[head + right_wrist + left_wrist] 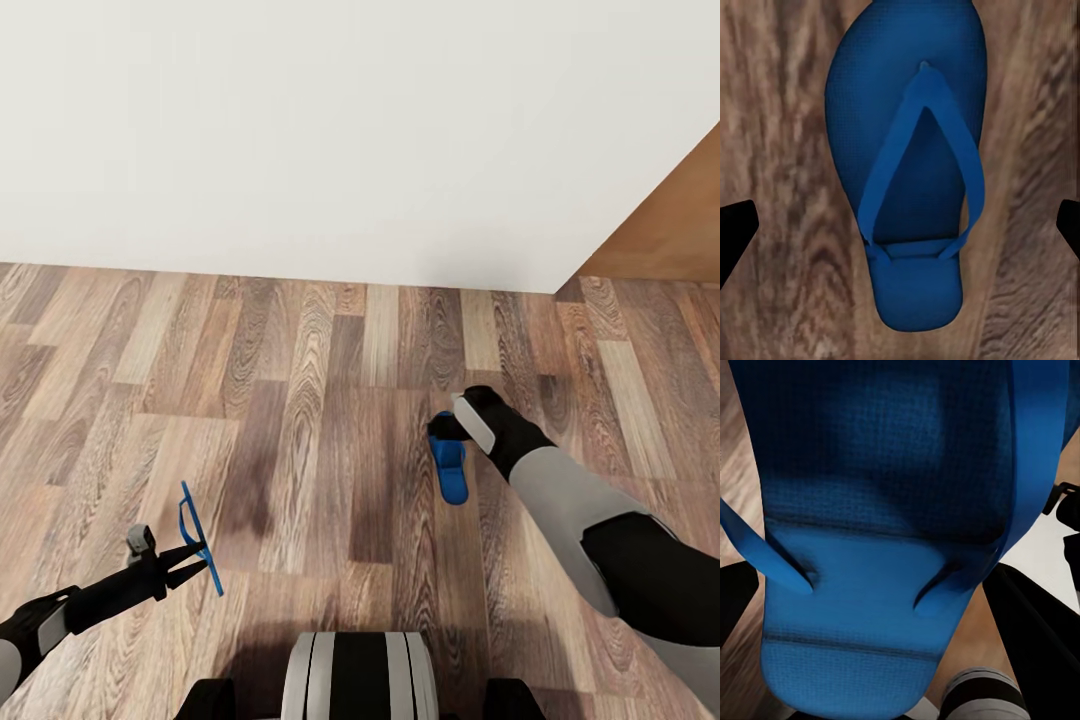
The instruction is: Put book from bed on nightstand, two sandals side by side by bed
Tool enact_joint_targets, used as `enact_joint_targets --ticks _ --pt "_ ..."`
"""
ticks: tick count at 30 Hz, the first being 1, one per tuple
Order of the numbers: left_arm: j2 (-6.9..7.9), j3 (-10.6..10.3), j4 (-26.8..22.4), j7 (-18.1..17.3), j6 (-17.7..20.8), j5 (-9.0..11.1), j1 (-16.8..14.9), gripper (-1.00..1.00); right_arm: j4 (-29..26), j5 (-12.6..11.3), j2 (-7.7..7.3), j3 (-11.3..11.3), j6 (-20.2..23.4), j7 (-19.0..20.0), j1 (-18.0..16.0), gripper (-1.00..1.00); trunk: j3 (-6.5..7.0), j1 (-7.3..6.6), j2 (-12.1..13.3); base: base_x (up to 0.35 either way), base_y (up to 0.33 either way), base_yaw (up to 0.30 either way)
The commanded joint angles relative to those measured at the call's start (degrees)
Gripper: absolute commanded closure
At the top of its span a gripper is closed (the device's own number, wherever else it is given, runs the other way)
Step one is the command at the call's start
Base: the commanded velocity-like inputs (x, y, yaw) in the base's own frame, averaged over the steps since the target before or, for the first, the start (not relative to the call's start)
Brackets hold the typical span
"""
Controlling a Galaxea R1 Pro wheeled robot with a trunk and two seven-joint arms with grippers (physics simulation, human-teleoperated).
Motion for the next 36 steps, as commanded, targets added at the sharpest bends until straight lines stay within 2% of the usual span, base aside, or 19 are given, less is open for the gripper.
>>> enact_joint_targets --ticks 1,9,30,36 --pt "0.05 0.4 0.0 -0.3 0.6 -0.4 0.0 1.00 -0.1 -0.6 -0.26 0.4 0.1 -0.5 -0.1 -1.00 -0.03 -0.01 0.0 0.000 0.000 0.000" --pt "0.14 0.4 0.0 -0.3 0.6 -0.5 0.0 1.00 -0.1 -0.7 -1.11 0.3 0.2 0.0 -0.5 -1.00 -0.03 -0.01 0.0 0.000 0.000 0.000" --pt "0.13 0.3 0.0 -0.2 0.6 -0.4 0.0 1.00 -0.1 -0.7 -1.24 0.3 0.1 0.8 -0.6 -1.00 -0.03 -0.01 0.0 0.000 0.000 0.000" --pt "0.15 0.4 0.0 -0.3 0.6 -0.5 0.0 1.00 -0.1 -0.7 -1.24 0.3 0.1 0.9 -0.6 -1.00 -1.36 0.15 -0.1 0.000 0.000 0.000"
